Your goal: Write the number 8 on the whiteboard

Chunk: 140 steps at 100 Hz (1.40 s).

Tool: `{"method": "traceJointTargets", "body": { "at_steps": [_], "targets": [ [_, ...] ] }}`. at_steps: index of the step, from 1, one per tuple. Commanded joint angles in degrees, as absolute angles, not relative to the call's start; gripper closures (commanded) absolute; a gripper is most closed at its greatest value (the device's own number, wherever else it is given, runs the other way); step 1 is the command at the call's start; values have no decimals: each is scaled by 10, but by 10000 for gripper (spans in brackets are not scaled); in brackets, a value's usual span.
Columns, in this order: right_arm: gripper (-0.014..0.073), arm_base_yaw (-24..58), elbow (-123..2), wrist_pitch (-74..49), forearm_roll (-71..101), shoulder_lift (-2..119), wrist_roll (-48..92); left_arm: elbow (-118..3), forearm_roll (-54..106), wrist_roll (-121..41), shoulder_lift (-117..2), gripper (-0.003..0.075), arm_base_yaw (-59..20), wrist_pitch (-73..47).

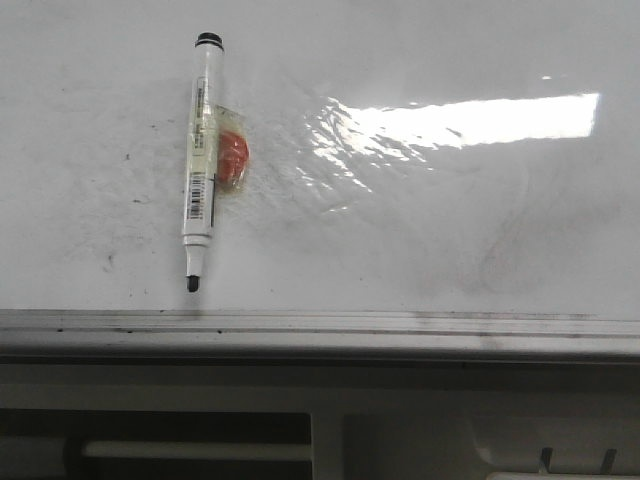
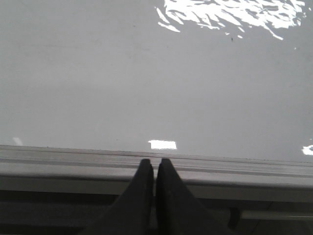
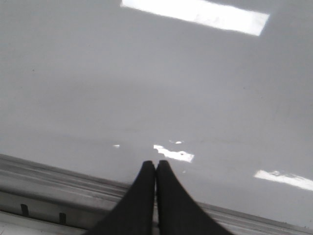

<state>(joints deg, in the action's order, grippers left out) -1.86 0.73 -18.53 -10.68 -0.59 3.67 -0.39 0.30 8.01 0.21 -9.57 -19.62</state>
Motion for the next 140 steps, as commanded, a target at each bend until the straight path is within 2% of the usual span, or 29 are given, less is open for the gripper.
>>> {"method": "traceJointTargets", "body": {
  "at_steps": [1, 98, 121, 133, 140],
  "targets": [
    [637, -22, 13, -171, -106, -18, 41, 19, 9, 84, 18, 741, -95, -175],
    [637, -22, 13, -165, -121, -18, 41, 19, 9, 84, 18, 741, -95, -175],
    [637, -22, 13, -15, -145, -18, 41, 19, 0, 84, 18, 741, -95, -173],
    [637, -22, 13, 78, -50, -18, 40, 19, -15, 84, 18, 741, -95, -159],
    [637, -22, 13, 91, 15, -18, 40, 19, 60, 87, 18, 741, -95, -124]
  ]
}}
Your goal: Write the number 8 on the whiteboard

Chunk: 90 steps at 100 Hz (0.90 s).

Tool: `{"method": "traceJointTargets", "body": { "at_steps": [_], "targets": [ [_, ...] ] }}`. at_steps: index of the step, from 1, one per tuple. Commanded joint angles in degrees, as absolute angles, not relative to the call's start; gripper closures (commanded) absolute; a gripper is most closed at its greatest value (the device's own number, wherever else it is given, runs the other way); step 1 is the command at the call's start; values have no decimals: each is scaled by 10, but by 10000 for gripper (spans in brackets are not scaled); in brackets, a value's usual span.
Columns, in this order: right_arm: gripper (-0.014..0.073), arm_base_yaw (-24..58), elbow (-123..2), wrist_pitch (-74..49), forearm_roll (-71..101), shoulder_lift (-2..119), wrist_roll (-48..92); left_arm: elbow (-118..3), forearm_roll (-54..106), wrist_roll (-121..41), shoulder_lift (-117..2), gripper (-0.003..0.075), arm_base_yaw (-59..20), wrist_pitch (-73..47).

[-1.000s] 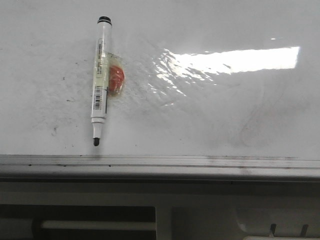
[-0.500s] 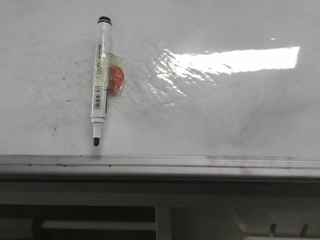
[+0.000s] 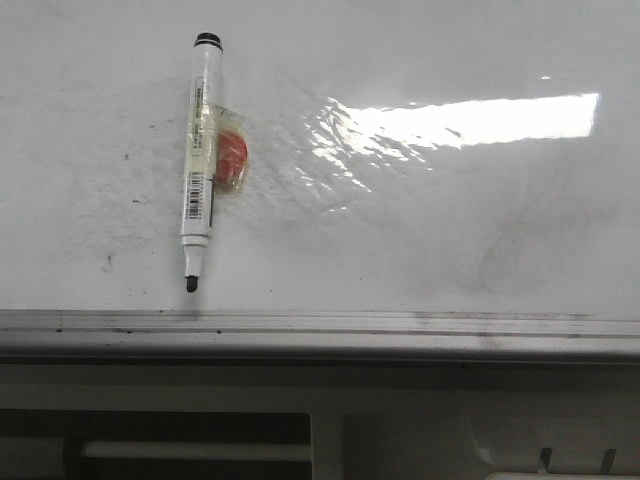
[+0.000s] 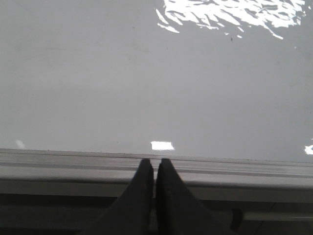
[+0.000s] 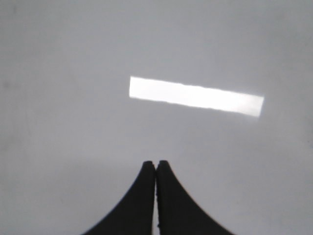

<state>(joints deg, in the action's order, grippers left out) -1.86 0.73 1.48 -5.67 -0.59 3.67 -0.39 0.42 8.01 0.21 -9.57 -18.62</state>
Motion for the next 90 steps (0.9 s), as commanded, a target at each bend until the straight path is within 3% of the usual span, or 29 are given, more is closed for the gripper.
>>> {"method": "traceJointTargets", "body": {
  "at_steps": [1, 12, 31, 49, 76, 84, 90],
  "targets": [
    [637, -22, 13, 90, 22, -18, 40, 19, 87, 87, 18, 741, -95, -120],
    [637, -22, 13, 64, 126, -18, 40, 19, 330, 87, 18, 741, -95, -61],
    [637, -22, 8, 61, 178, -18, 40, 19, 455, 87, 18, 741, -95, -8],
    [637, -22, -37, 35, 195, -18, 40, -9, 460, 74, 16, 741, -95, -43],
    [635, -22, -192, -199, 96, 63, 42, -164, 422, -131, -117, 738, -95, -205],
    [613, -22, -225, -235, 94, 95, 42, -204, 423, -179, -189, 674, -95, -243],
    [554, -22, -248, -255, 95, 118, 42, -229, 429, -211, -229, 551, -113, -258]
  ]
}}
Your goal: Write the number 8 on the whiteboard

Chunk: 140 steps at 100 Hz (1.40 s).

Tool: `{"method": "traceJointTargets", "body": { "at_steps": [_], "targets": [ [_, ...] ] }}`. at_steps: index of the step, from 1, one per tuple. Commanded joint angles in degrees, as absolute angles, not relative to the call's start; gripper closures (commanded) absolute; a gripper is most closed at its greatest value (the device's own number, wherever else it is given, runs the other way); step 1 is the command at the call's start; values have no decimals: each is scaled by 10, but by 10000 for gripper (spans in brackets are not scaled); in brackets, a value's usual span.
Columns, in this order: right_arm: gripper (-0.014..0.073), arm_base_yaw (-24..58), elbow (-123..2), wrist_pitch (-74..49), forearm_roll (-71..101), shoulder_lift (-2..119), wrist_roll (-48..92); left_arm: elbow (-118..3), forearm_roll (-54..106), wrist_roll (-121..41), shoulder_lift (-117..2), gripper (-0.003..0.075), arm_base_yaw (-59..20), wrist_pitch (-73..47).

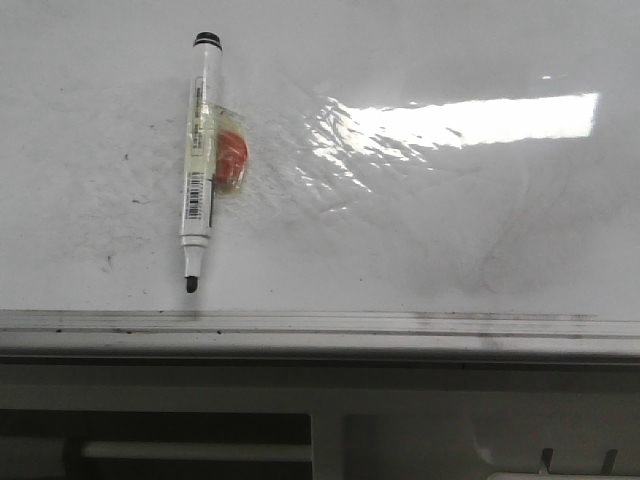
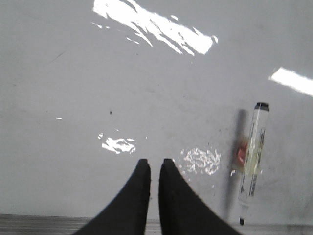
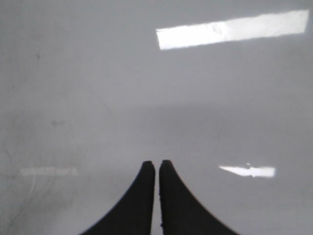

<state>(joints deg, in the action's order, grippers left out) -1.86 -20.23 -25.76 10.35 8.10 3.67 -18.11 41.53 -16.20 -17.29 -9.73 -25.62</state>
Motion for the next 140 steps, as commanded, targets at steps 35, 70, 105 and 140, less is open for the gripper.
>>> {"method": "traceJointTargets", "body": {
  "at_steps": [35, 70, 105, 140],
  "targets": [
    [172, 10, -300, -279, 107, 173, 42, -286, 488, -292, -419, 365, -268, -225],
    [176, 17, -300, -267, 108, 191, 42, -302, 508, -292, -554, 366, -448, -32],
    [176, 21, -300, -265, 110, 194, 42, -337, 539, -292, -652, 367, -492, 13],
    [176, 38, -304, -260, 115, 194, 43, -340, 563, -291, -699, 743, -490, 34]
  ]
}}
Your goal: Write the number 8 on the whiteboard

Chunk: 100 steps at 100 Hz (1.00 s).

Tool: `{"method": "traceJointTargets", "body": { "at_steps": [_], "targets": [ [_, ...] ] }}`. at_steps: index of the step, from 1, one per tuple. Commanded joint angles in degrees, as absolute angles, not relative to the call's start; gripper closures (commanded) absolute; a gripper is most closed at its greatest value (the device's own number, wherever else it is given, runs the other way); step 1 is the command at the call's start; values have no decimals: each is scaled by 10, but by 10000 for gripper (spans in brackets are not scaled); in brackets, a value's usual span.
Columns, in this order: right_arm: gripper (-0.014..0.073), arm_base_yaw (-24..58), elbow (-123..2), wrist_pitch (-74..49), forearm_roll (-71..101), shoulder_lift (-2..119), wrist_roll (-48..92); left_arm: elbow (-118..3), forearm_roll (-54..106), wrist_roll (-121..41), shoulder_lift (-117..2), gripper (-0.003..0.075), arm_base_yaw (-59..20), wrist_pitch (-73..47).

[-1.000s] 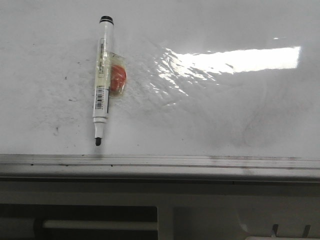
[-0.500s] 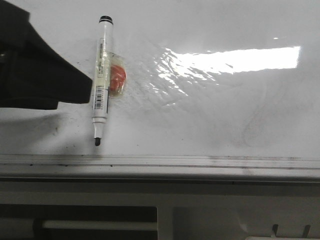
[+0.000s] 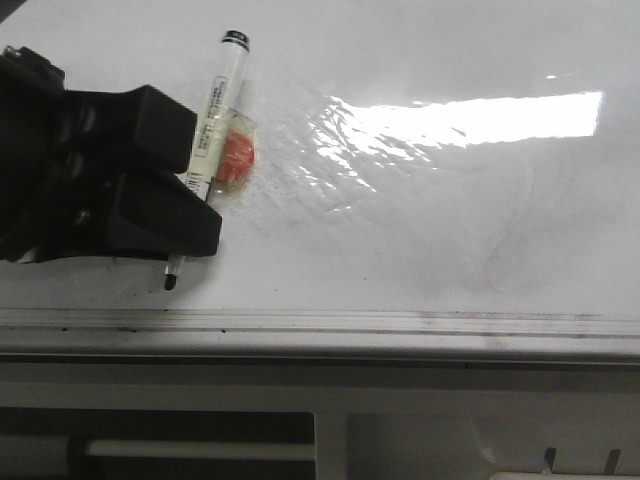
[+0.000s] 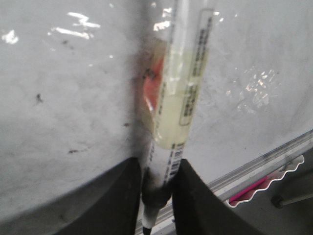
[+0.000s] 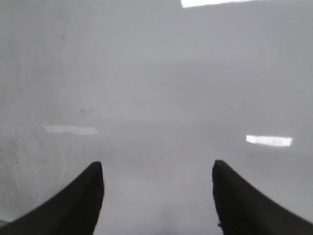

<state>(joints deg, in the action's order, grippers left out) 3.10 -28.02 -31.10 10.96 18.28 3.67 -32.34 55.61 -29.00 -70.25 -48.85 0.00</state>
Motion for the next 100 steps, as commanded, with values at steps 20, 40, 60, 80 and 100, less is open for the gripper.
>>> {"method": "traceJointTargets", "body": {
  "at_steps": [20, 40, 60, 80, 100],
  "targets": [
    [176, 89, -336, -308, 175, 194, 149, -375, 492, -314, -658, 741, -497, -91],
    [176, 176, -368, -416, 368, 230, 435, -384, 460, -535, -581, 741, -557, -225],
    [175, 247, -368, -430, 492, 308, 591, -384, 460, -620, -563, 741, -598, -252],
    [174, 307, -377, -426, 538, 405, 649, -384, 460, -620, -563, 741, -600, -247],
    [174, 369, -418, -382, 551, 482, 651, -384, 460, -620, -563, 741, -600, -247]
  ]
}}
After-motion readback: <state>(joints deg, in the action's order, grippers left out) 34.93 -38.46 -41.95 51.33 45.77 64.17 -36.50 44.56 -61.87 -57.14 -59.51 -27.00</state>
